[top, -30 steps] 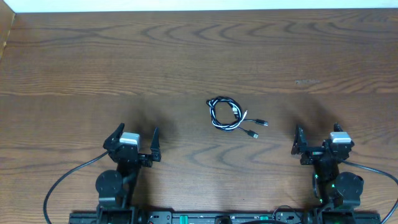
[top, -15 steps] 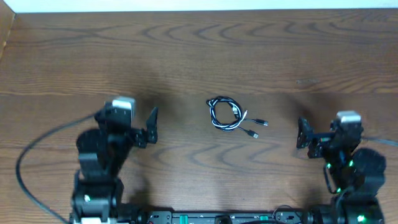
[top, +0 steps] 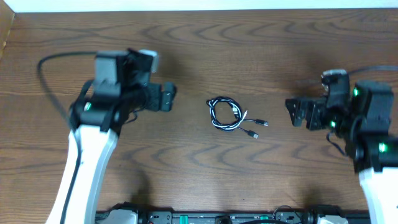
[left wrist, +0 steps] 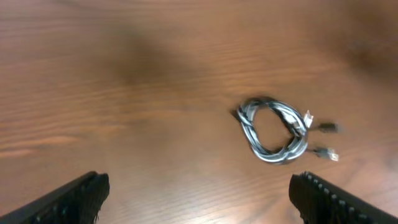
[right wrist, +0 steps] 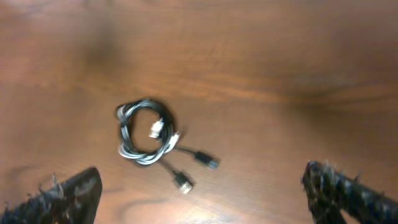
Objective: Untangle cables
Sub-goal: 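Raise both arms and move the left gripper toward the cable bundle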
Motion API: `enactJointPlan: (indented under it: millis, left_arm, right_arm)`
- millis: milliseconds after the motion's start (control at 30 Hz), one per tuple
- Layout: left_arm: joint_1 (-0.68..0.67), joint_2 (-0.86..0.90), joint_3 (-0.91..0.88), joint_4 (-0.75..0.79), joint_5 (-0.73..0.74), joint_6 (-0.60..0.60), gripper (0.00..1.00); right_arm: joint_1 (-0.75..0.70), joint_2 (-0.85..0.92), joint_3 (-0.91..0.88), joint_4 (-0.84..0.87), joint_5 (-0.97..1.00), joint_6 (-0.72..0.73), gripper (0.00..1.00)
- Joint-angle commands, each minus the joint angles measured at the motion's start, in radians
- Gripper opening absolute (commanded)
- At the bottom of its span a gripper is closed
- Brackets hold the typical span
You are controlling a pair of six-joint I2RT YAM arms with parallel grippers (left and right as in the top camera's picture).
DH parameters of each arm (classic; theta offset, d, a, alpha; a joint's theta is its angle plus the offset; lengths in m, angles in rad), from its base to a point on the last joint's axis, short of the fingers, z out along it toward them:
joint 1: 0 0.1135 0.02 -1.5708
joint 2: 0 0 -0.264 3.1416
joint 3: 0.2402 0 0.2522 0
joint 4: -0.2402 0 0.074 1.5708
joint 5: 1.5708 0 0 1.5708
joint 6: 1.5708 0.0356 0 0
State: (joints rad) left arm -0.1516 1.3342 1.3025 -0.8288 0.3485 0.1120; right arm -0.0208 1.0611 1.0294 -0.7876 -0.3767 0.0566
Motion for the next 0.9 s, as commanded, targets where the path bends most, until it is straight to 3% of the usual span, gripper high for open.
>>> enactJointPlan:
  millis: [0,267,300,367,400,533,867]
  left_arm:
    - [-0.042,0.113,0.101,-0.045,0.155,0.062,0.98]
    - [-0.071,0.262,0.106,0.002,0.41,0.006,0.98]
    - [-0.072,0.283,0.106,0.016,0.42,0.007,0.93]
    - [-0.076,0.327,0.106,0.031,0.399,-0.003,0.72]
    - [-0.076,0.346,0.106,0.034,0.383,-0.033,0.67]
    - [-0.09,0.463,0.106,0.03,0.195,-0.341,0.67]
    - [-0.177,0.66,0.106,0.166,0.144,-0.586,0.61]
  right_arm:
    - [0.007,0.097,0.089,-0.039,-0.106,-0.002,0.99]
    - [0.008,0.204,0.102,0.023,-0.241,0.047,0.99]
    - [0.008,0.211,0.102,0.026,-0.243,0.047,0.91]
    - [0.008,0.223,0.102,0.026,-0.24,0.048,0.83]
    - [0.008,0.228,0.102,0.026,-0.238,0.051,0.79]
    - [0.008,0.246,0.101,0.021,-0.224,0.09,0.76]
    - [0.008,0.25,0.1,-0.024,-0.077,0.213,0.73]
